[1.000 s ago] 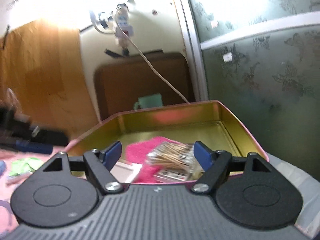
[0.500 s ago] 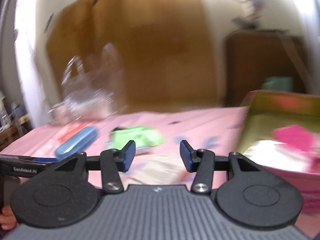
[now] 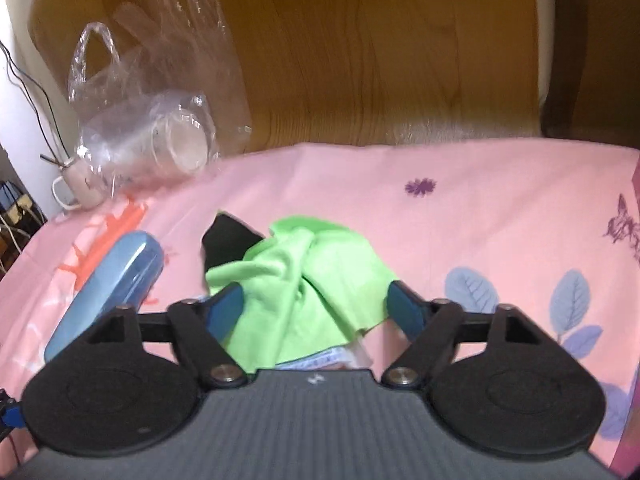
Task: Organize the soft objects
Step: 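Move the right gripper back and grasp the green cloth, then lift the green cloth with the right gripper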
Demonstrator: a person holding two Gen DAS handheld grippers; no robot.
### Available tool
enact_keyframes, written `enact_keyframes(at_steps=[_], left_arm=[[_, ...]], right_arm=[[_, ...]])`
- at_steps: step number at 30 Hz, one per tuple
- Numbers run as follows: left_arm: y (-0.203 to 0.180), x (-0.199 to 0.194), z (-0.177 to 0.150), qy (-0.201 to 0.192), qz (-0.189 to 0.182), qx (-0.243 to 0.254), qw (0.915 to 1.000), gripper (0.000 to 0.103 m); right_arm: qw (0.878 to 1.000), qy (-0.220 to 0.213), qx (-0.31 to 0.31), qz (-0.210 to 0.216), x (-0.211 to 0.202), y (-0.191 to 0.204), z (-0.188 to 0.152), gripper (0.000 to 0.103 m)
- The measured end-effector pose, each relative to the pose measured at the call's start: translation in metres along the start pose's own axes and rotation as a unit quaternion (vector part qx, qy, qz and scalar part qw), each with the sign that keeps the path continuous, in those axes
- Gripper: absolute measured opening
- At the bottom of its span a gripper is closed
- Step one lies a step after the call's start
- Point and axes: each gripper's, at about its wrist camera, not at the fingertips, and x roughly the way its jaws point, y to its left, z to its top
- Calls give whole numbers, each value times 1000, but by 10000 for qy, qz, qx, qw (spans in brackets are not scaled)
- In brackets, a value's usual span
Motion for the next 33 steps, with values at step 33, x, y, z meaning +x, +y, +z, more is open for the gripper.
enact_keyframes(at_steps=[33], left_arm=[[10, 2, 1, 26, 95, -265, 9996, 92]], right_arm=[[9895, -603, -1262, 369, -126, 38, -134, 12]])
